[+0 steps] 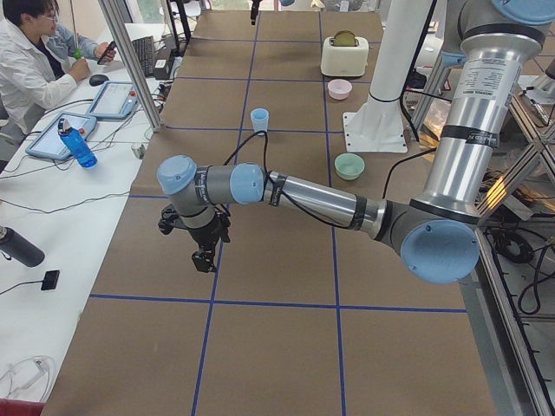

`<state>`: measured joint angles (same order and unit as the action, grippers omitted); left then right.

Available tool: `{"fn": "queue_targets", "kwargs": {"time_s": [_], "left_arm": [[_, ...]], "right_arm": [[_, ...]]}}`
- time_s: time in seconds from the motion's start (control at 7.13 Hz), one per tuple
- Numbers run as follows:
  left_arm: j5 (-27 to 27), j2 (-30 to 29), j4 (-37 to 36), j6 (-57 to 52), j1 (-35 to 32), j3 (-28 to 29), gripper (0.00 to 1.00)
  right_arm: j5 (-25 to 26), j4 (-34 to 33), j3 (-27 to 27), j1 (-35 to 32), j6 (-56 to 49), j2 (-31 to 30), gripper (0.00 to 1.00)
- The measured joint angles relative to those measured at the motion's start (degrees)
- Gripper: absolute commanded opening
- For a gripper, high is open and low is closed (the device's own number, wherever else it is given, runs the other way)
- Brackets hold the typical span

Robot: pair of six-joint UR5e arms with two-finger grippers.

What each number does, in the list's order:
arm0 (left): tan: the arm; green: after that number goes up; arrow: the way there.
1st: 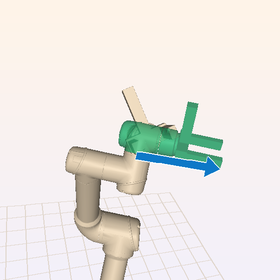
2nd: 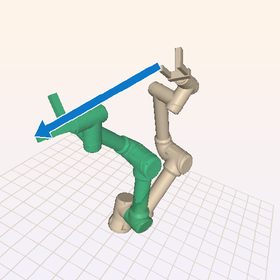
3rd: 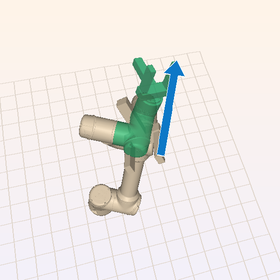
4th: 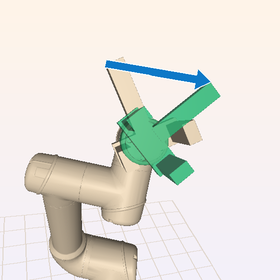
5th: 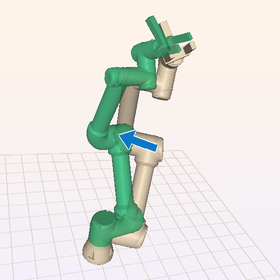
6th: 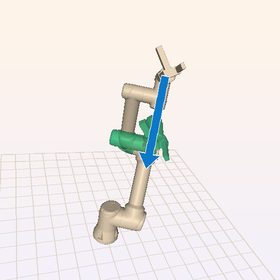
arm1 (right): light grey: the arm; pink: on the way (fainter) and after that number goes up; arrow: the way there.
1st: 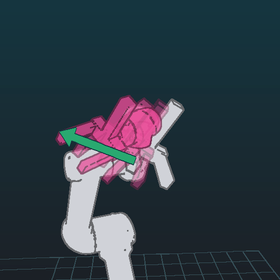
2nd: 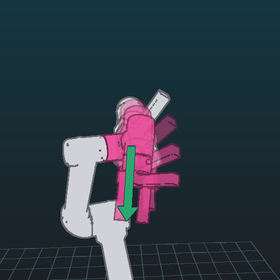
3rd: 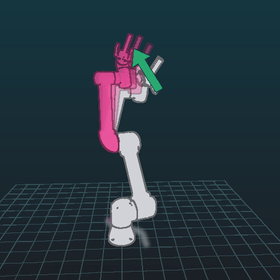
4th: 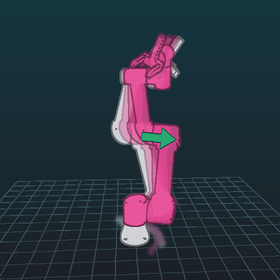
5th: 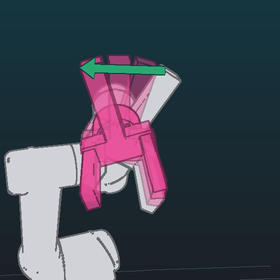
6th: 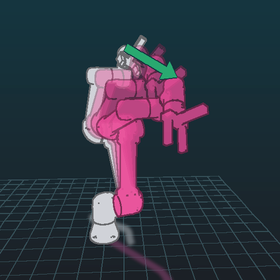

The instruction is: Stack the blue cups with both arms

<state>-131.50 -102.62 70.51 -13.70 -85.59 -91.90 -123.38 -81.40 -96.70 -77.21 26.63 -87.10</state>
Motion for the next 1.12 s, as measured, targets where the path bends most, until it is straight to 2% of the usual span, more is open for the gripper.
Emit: {"fn": "queue_targets", "kwargs": {"time_s": [0.42, 1.12], "left_arm": [[0.04, 0.54, -0.25, -0.21, -0.71, -0.09, 0.99], [-0.07, 2.14, -0.21, -0.18, -1.21, -0.39, 0.99]], "right_arm": [[-4.02, -0.01, 0.13, -5.29, -4.32, -6.76, 1.0], [-4.32, -7.85, -1.33, -9.98, -14.89, -7.07, 1.0]]}}
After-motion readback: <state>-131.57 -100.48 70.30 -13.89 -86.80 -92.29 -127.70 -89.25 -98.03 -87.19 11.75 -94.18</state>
